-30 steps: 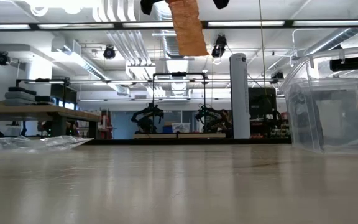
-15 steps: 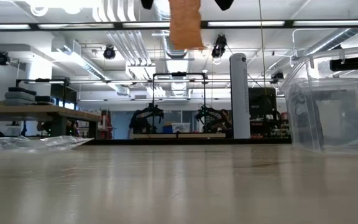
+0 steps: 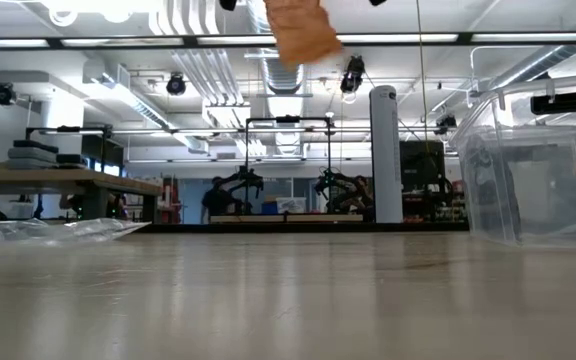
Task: Roll bandage
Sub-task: Roll the orange bandage
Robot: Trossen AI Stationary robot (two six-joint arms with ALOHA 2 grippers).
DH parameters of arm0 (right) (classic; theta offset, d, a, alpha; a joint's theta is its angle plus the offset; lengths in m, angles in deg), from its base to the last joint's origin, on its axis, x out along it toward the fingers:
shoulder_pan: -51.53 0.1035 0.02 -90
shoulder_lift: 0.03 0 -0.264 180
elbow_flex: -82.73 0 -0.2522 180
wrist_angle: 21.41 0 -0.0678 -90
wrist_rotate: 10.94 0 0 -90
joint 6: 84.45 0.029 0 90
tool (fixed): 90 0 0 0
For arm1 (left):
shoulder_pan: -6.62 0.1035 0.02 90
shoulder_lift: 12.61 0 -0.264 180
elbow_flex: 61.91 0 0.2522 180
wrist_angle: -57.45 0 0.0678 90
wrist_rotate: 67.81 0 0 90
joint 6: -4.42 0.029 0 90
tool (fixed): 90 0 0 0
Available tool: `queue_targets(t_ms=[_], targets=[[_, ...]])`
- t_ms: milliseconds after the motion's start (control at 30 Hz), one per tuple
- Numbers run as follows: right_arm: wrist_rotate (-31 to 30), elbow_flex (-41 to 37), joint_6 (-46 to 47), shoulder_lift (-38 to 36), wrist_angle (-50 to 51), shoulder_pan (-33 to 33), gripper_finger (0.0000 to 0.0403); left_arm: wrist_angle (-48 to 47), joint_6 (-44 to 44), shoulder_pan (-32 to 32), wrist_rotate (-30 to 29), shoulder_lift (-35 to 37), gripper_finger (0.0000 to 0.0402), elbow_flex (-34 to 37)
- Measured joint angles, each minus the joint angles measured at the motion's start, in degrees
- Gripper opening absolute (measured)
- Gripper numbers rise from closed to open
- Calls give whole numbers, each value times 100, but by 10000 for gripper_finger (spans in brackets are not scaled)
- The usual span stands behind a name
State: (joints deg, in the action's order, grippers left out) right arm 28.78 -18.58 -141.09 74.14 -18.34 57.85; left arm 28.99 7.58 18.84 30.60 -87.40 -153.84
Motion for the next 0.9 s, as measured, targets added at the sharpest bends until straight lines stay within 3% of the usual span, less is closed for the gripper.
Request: queue_targets(t_ms=[167, 400, 600, 900], targets=[[1082, -242, 1221, -421, 263, 69, 21, 9, 33, -6, 0, 68, 73, 0], [1375, -355, 619, -268, -500, 70, 80, 172, -84, -10, -17, 24, 69, 0], [881, -361, -185, 154, -1440, 66, 95, 376, -302, -23, -18, 2, 77, 0], [406, -361, -623, 211, -1838, 112, 68, 380, -374, -21, -37, -6, 71, 0]])
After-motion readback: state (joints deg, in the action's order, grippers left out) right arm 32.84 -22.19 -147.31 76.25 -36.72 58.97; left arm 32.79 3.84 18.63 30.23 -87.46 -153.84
